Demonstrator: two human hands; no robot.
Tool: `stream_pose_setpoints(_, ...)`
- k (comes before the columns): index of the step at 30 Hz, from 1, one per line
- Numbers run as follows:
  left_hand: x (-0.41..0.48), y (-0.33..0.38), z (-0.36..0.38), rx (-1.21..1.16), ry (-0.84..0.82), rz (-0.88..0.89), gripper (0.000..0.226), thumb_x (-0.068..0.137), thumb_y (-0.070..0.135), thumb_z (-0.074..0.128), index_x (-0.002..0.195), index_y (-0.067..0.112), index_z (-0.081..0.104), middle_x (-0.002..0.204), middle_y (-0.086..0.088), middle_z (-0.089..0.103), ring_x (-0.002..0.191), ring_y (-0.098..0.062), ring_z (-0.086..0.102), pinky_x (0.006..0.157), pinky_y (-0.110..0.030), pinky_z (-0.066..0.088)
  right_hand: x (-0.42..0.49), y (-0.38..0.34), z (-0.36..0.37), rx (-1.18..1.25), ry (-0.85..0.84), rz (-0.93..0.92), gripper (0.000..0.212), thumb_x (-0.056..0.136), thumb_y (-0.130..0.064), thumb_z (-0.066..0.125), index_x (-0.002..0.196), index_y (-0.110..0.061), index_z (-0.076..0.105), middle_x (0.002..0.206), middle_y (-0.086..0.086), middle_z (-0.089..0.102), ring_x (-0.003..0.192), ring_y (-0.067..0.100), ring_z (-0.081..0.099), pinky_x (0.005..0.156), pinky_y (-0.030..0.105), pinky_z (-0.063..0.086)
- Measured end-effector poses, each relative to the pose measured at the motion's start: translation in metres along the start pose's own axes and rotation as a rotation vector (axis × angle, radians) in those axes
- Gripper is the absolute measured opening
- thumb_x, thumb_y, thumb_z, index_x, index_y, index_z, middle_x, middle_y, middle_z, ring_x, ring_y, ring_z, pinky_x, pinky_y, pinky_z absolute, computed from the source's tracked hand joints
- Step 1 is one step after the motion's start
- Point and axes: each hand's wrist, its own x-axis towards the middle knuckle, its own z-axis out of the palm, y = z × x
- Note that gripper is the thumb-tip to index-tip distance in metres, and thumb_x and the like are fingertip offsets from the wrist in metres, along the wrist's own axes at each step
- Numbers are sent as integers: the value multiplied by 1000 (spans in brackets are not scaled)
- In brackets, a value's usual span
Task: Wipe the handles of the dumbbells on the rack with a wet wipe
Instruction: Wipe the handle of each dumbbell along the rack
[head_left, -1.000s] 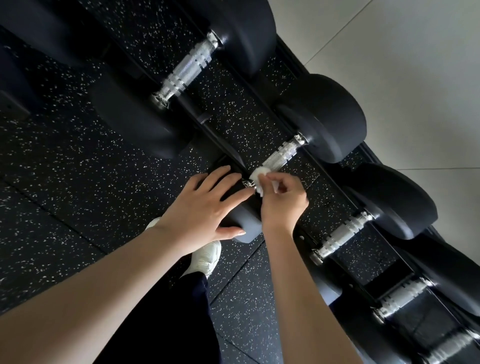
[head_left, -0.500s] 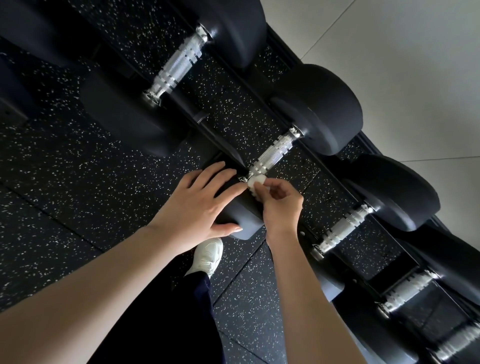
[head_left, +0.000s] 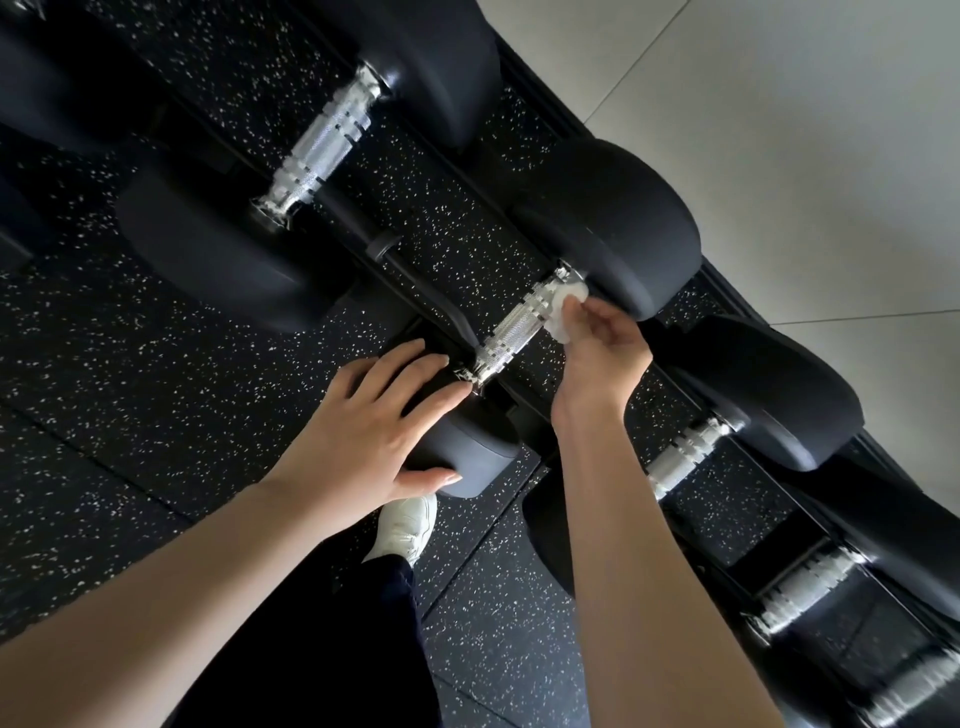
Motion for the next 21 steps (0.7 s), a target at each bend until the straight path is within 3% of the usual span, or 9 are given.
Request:
stream_pose_setpoints(3, 0, 0, 0, -1, 0, 1, 69, 80, 61, 45, 133, 18, 50, 137, -10, 51, 133, -31, 41, 96, -45, 34, 1, 0, 2, 152, -21, 57, 9, 82, 0, 66, 87, -7, 63, 82, 2, 68, 80, 13, 67, 84, 30, 55)
stream_pose_setpoints(5, 0, 0, 0, -5, 0, 3, 69, 80, 61, 45, 133, 18, 49, 137, -11, 51, 133, -31, 41, 95, -47, 36, -1, 3, 1, 222, -82, 92, 11, 84, 0, 64, 85, -11, 61, 82, 1, 68, 79, 13, 66, 84, 33, 55)
stream_pose_setpoints(16, 1, 1, -1, -2, 4, 7, 68, 80, 61, 43, 133, 18, 45, 136, -12, 51, 132, -32, 41, 95, -46, 35, 14, 12, -13, 191, -256, 102, 18, 87, 7, 57, 80, -10, 53, 85, 5, 65, 86, 16, 64, 88, 31, 52)
stream_pose_setpoints(21, 1, 0, 1, -2, 7, 8, 69, 79, 61, 45, 133, 19, 44, 136, -11, 51, 132, -32, 42, 94, -48, 37, 22, 13, -2, 524, -260, 223, 29, 87, 18, 44, 76, -9, 50, 79, 7, 61, 67, 14, 59, 68, 23, 52)
